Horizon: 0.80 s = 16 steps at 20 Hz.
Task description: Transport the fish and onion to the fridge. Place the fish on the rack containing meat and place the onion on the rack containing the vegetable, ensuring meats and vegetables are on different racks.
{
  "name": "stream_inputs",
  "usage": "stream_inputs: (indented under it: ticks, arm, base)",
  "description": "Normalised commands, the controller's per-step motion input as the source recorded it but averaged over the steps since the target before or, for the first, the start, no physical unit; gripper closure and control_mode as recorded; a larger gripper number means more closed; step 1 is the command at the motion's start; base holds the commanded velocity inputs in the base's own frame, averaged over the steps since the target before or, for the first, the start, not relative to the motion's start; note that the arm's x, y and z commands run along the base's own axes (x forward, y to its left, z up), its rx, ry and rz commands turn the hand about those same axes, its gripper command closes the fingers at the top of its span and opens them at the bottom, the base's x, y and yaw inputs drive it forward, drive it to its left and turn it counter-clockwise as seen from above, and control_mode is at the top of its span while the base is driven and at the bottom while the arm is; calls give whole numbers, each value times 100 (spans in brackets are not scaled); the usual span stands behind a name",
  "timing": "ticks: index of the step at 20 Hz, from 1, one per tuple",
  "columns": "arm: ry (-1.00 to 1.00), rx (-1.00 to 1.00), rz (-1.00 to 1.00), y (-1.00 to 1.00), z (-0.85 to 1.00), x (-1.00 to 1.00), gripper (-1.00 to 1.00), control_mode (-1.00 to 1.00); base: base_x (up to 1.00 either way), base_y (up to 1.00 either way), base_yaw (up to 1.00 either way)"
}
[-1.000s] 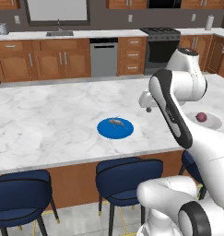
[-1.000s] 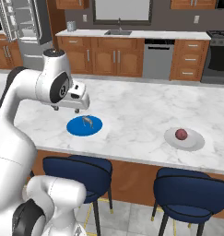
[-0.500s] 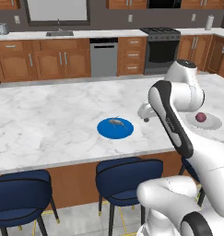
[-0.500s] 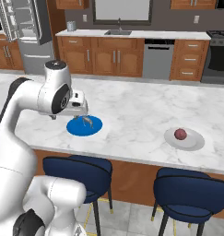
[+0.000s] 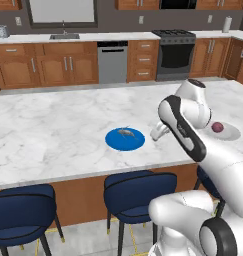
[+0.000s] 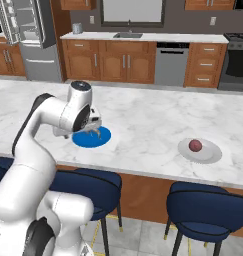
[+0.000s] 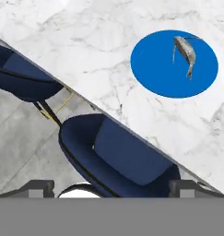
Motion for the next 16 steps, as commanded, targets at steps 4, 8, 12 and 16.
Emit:
stream_inputs:
  ticks: [4,8,12,16]
  arm:
    - [-10,-1,24,0,-14,57,-100,-100]
    - [-6,-8,10,4,-26,55,-100,-100]
    - [-3,-11,0,25,-40,65,-100,-100]
    - [1,-8,0,26,-34,53,-100,-100]
  base:
    - [0,0,0]
    - [0,0,0]
    - [0,0,0]
    - [0,0,0]
